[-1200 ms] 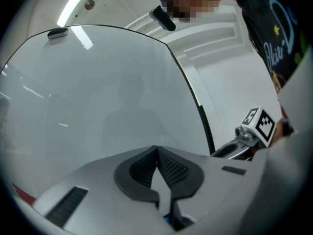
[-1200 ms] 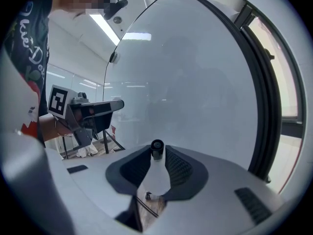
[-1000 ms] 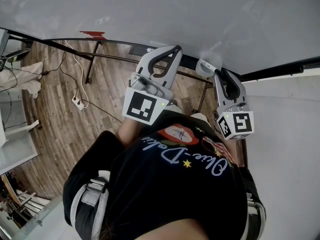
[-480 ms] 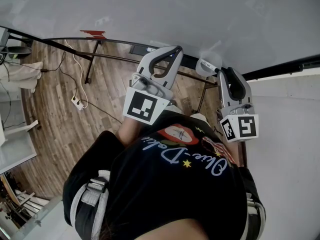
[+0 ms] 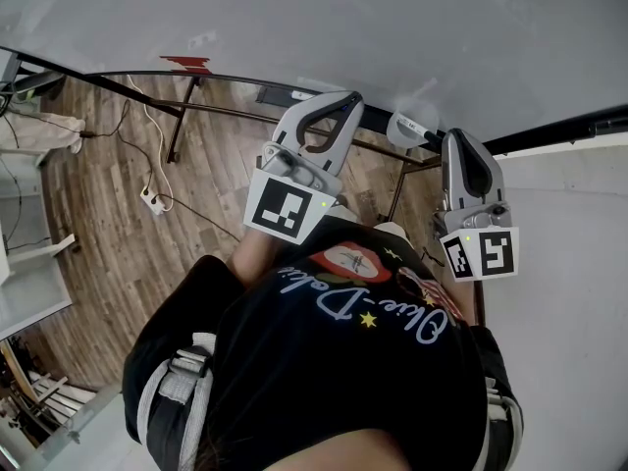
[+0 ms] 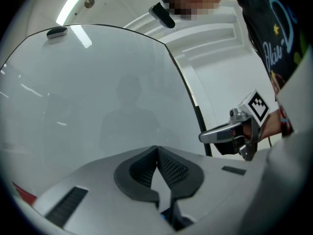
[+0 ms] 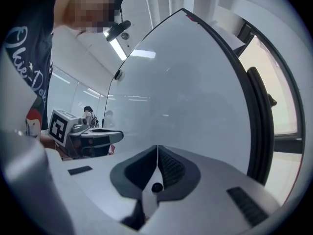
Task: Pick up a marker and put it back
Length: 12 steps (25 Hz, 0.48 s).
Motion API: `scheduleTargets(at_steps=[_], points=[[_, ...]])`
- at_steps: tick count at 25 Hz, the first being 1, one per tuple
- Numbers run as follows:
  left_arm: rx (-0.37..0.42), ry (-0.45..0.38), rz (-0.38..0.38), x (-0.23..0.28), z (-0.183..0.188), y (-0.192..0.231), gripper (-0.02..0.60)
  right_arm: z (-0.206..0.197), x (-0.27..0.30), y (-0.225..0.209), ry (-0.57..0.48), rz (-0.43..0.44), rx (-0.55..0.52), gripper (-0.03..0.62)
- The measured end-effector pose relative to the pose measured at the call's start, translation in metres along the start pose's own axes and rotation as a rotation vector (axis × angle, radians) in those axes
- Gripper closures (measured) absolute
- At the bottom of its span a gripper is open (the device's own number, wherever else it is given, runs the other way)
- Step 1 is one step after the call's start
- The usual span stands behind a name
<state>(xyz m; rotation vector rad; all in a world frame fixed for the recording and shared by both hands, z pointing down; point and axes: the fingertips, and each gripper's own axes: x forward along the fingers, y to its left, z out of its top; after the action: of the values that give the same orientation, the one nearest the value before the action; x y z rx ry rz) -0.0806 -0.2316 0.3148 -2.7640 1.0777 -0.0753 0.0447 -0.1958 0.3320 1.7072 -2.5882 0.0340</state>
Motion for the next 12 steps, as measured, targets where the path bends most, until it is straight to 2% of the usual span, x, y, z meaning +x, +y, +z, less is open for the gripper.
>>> scheduleTargets(at_steps=[12], points=[[-0.002,-0.005,-0.008,-0.0021,0.0017,-0.0037,0.578,0.0086,-0.0019,0.0049,-0.001,0.013,-0.014,0.594]])
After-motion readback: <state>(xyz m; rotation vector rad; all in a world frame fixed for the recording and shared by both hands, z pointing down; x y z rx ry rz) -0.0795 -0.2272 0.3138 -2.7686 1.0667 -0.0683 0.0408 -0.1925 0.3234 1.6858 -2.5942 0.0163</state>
